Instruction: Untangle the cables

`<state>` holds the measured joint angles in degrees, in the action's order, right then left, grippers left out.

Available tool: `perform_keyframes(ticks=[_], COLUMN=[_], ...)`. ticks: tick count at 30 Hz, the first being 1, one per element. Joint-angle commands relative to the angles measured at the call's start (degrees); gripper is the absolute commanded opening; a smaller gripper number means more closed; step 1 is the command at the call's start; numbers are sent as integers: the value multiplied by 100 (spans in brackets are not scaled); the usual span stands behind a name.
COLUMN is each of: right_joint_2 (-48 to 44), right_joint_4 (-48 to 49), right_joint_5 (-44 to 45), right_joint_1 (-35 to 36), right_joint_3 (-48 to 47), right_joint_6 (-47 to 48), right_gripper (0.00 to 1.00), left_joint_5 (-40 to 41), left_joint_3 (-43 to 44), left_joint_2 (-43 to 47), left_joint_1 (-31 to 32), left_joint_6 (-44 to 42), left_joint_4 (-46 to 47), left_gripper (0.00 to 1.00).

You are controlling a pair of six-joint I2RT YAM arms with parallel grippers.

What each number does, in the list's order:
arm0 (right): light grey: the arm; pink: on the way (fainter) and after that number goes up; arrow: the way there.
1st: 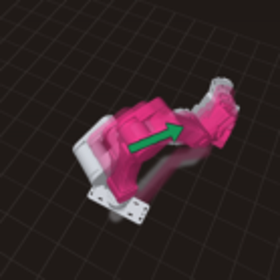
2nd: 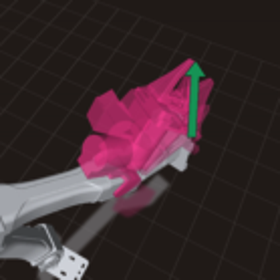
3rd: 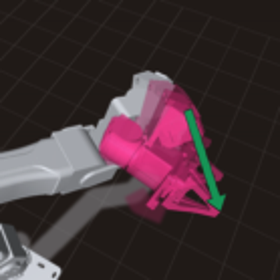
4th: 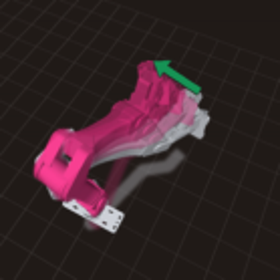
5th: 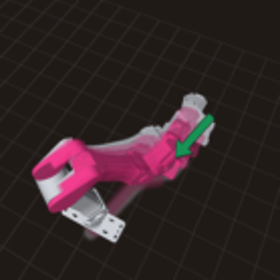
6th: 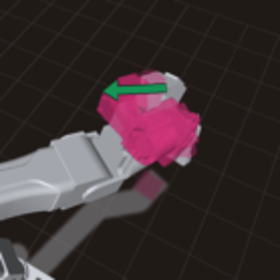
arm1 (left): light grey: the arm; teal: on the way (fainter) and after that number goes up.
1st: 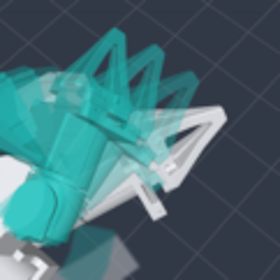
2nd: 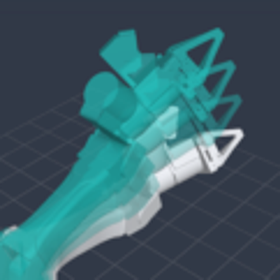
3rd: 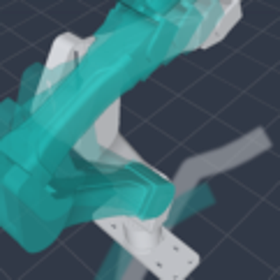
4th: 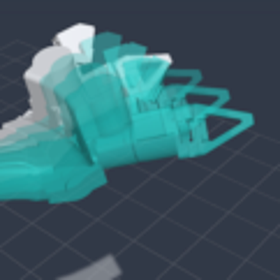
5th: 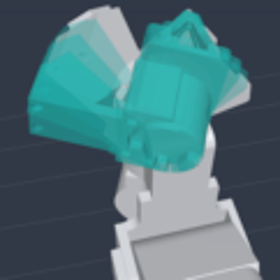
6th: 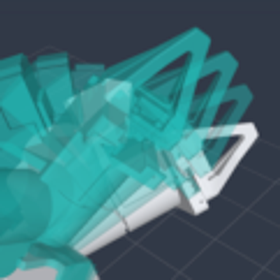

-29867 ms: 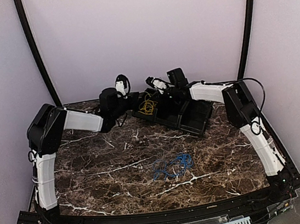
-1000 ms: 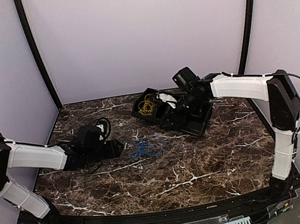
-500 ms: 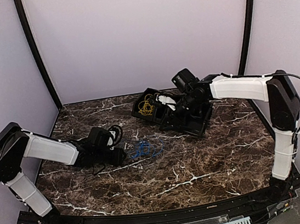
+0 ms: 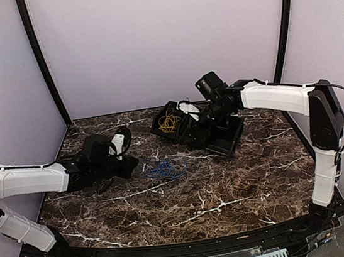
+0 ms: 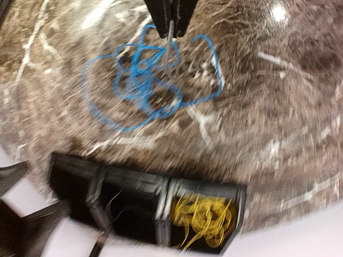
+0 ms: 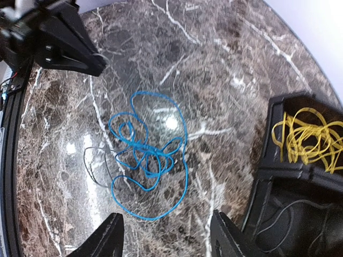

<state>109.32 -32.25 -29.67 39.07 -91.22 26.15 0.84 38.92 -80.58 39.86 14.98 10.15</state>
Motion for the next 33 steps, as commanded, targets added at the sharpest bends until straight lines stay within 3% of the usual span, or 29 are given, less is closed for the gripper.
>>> perform_keyframes(ticks=[1, 8, 12, 17, 23, 28, 33], right_joint_2=[-239, -300, -262, 65, 551, 747, 861], right_joint_4=[65, 368, 887, 1574, 2420, 2705, 2962], right_joint_5=[-431, -1340, -1636, -1808, -1806, -2029, -2073], right_joint_1=[82, 300, 504, 780, 848, 843, 839], right_joint_3=[-761, -1272, -1188, -983, -741, -554, -133], right_joint_6=[111, -277, -454, -764, -1393, -1535, -1628], right_gripper=[58, 69, 85, 86, 66, 19, 18], left_joint_5=[-449, -982, -1086, -1184, -1562, -1413, -1246], left_joint_3=[-16, 856, 1228, 1678, 2510, 3857, 4926], left_joint_2=[1533, 1832, 1702, 1492, 1510, 1548, 1493], left_joint_1=[272, 318, 419, 607, 661, 672, 673], left_joint_6=[-507, -479, -397, -431, -311, -221, -198], left_joint_4=[349, -21, 26, -66, -101, -221, 111], left_gripper=[0, 0, 0, 0, 0, 0, 0])
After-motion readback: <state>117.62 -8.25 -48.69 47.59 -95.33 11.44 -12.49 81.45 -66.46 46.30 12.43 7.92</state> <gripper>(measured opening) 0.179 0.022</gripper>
